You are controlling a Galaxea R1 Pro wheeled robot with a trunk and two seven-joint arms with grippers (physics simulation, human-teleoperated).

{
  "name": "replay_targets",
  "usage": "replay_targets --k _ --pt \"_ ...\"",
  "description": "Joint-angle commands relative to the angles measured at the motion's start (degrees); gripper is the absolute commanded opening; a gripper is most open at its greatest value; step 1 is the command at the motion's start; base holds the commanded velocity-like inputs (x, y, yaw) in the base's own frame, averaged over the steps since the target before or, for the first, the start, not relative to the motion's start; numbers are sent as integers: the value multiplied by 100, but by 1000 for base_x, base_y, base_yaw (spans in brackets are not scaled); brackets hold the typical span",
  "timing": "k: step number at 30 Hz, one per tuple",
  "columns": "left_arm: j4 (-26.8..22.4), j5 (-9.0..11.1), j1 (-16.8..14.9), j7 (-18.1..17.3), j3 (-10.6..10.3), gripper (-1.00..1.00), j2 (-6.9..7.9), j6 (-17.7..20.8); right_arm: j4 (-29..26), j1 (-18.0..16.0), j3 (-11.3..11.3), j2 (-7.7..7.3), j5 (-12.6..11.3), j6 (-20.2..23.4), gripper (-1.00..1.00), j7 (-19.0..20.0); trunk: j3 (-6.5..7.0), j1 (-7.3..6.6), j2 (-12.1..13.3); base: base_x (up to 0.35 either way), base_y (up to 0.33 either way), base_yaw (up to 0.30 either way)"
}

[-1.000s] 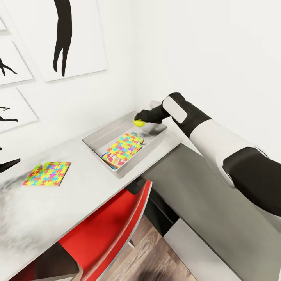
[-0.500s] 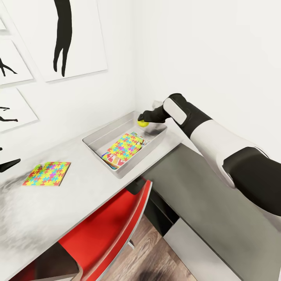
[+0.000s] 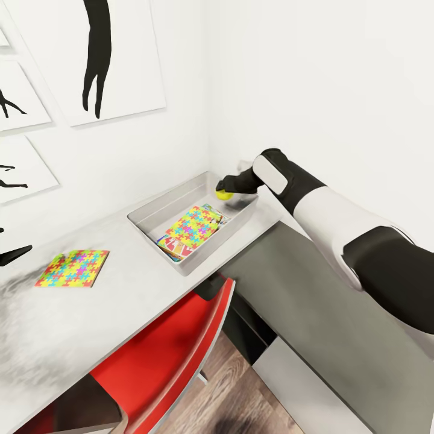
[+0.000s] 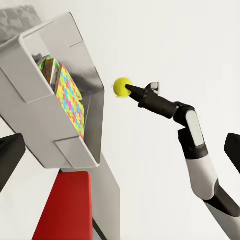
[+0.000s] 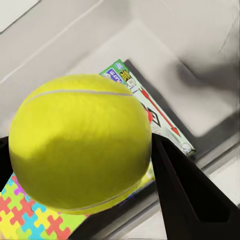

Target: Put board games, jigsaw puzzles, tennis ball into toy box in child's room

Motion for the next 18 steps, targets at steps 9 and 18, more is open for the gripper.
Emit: replay_targets --k 9,18 --pt "0 -5 -7 -27 -5 100 -9 61 202 -7 32 82 423 -8 -100 -61 -5 0 -4 0 0 0" --pt "0 -5 -8 -27 -5 100 -4 61 271 -7 30 180 490 -8 -100 -61 -5 0 -4 0 0 0"
